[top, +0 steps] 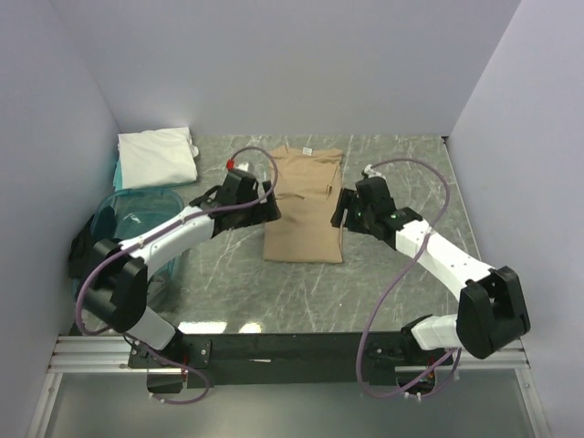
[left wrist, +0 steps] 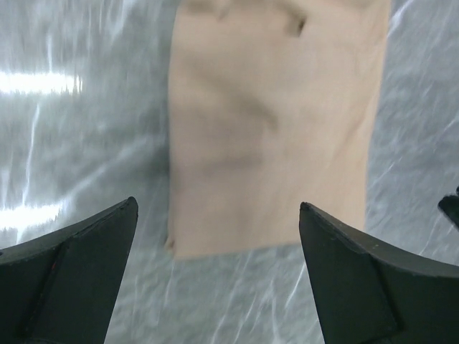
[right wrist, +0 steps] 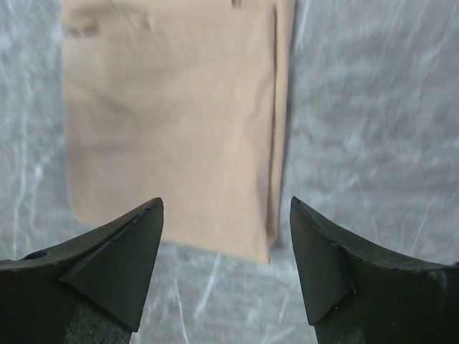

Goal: Fold and stack the t-shirts
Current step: Fold the tshirt

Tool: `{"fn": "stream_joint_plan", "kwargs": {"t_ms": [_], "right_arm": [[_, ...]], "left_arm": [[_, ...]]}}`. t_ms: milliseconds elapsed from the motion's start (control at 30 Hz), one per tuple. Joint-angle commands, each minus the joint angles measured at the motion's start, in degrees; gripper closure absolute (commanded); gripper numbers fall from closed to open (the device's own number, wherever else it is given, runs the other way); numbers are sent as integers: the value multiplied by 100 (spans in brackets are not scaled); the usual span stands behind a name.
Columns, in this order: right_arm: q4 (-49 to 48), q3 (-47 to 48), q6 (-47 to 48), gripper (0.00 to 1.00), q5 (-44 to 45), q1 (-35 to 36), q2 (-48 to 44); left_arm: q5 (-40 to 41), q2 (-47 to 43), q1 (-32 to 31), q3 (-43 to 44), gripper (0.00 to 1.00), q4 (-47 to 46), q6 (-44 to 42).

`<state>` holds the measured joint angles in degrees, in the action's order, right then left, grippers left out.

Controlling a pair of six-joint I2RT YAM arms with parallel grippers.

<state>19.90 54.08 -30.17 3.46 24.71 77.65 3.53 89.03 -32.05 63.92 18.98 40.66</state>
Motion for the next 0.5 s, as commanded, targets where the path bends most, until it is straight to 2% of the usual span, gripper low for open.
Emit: {"fn": "stream_joint_plan", "kwargs": {"t_ms": [0, 133, 267, 367, 467], "right_arm": [[-346, -600, -217, 22, -329, -19, -337], [-583, -1188, -322, 22, -864, -1, -443], [-795, -1409, -393, 24, -1005, 7, -347], [-856, -1497, -428, 27, -988, -1, -163], [-1005, -1568, -463, 35, -997, -1, 4]], "left_arm": [[-309, -473, -125, -738, 1, -334, 275], [-396, -773, -293, -1416, 0, -509, 573], [-546, -835, -407, -1874, 1, -746, 776], [-529, -783, -442, -2085, 12, -791, 882], [-573, -660, -451, -2191, 25, -966, 926]]}}
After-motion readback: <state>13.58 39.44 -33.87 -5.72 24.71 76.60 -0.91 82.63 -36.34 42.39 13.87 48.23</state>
